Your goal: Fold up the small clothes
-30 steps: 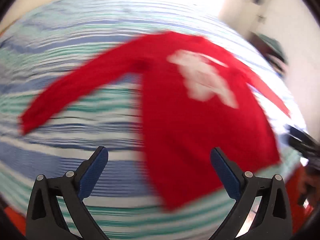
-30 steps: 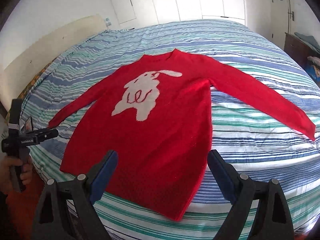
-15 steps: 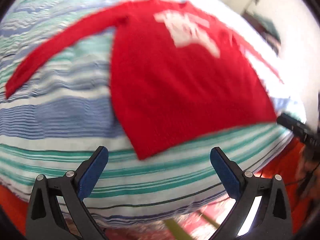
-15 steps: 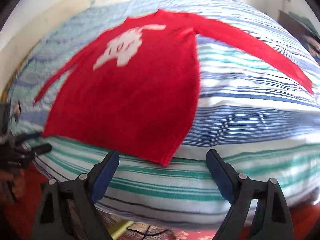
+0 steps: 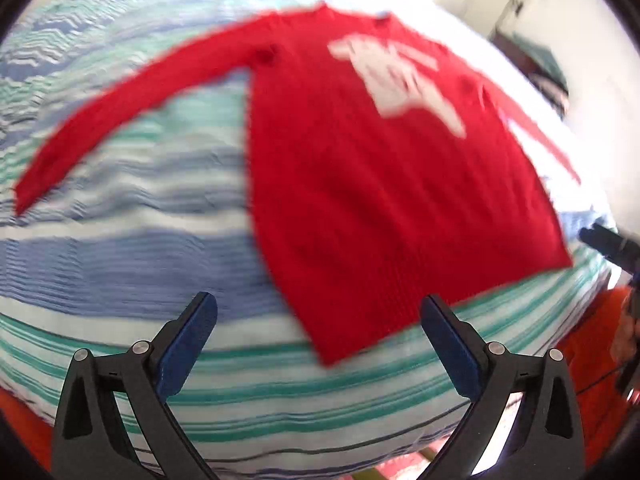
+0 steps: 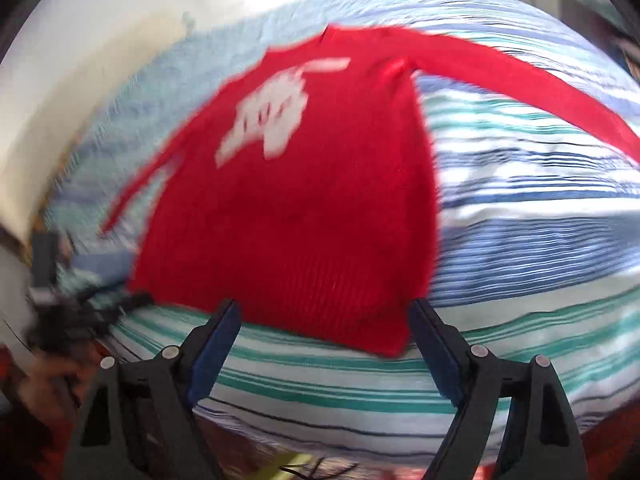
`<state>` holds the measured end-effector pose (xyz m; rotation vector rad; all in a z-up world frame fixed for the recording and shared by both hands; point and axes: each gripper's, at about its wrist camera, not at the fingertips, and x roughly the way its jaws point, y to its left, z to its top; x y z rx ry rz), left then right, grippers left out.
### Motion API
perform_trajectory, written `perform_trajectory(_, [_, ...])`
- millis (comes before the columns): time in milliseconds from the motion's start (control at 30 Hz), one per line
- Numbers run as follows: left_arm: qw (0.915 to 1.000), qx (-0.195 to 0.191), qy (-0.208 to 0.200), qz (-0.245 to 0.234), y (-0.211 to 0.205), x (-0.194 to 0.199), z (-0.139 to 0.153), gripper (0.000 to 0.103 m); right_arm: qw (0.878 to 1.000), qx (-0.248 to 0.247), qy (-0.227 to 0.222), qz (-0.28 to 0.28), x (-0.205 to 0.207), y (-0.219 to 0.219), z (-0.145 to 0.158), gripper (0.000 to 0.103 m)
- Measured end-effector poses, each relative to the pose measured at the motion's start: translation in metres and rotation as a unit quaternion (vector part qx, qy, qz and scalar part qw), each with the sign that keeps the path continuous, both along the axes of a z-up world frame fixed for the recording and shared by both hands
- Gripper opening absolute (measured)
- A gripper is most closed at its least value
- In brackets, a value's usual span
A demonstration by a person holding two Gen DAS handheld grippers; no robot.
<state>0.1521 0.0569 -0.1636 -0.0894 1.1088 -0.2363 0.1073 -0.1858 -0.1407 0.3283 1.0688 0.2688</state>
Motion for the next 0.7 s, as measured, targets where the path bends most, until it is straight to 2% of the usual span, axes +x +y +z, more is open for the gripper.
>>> perform_trajectory(67, [0.9991,0.007,-0.025,0.032,0.019,0.016,0.011,0.102,0.997,0.042,-0.035,-0.063,0.007,-0.042,0.021,0.084])
perform_trajectory(133, [0.9975,0.009,-0.03,0.063,0.039,0.031,0.014,0.102,0.988,0.068,-0.047,-0.132,0.028,-0.089,0.031,0.085])
perform_trajectory(233, [0.9936,0.015,-0.04,0.105,0.071,0.05,0.006,0.102,0.965,0.146,-0.039,-0.212,0.067,-0.158,0.018,0.085])
perform_trajectory(300, [0.9916,0.036,-0.032,0.12,0.08,0.055,-0.014,0.102,0.94,0.196,-0.01,-0.28,0.085,-0.197,-0.01,0.085])
perform_trajectory(367, [0.9908,0.051,-0.003,0.126,0.091,0.051,-0.034,0.102,0.91,0.227,0.016,-0.348,0.087,-0.232,-0.043,0.084])
perform_trajectory(400, [0.9908,0.052,0.002,0.125,0.093,0.047,-0.04,0.102,0.895,0.235,0.024,-0.379,0.084,-0.247,-0.057,0.075])
perform_trajectory(467, [0.9916,0.051,-0.017,0.117,0.092,0.035,-0.041,0.102,0.859,0.263,0.004,-0.439,0.07,-0.277,-0.069,0.061])
perform_trajectory(533, [0.992,0.06,-0.025,0.108,0.087,0.03,-0.043,0.102,0.831,0.285,-0.026,-0.477,0.063,-0.294,-0.074,0.061])
perform_trajectory(567, [0.9918,0.067,-0.025,0.106,0.085,0.029,-0.045,0.102,0.823,0.286,-0.032,-0.489,0.065,-0.3,-0.075,0.061])
perform_trajectory(633, [0.9912,0.076,-0.022,0.106,0.083,0.032,-0.046,0.103,0.819,0.279,-0.034,-0.5,0.076,-0.306,-0.077,0.061])
perform_trajectory(667, [0.9911,0.076,-0.02,0.108,0.082,0.033,-0.047,0.103,0.823,0.269,-0.035,-0.499,0.084,-0.306,-0.076,0.057])
perform_trajectory(700, [0.991,0.073,-0.021,0.11,0.083,0.035,-0.047,0.103,0.832,0.25,-0.028,-0.495,0.093,-0.304,-0.075,0.048])
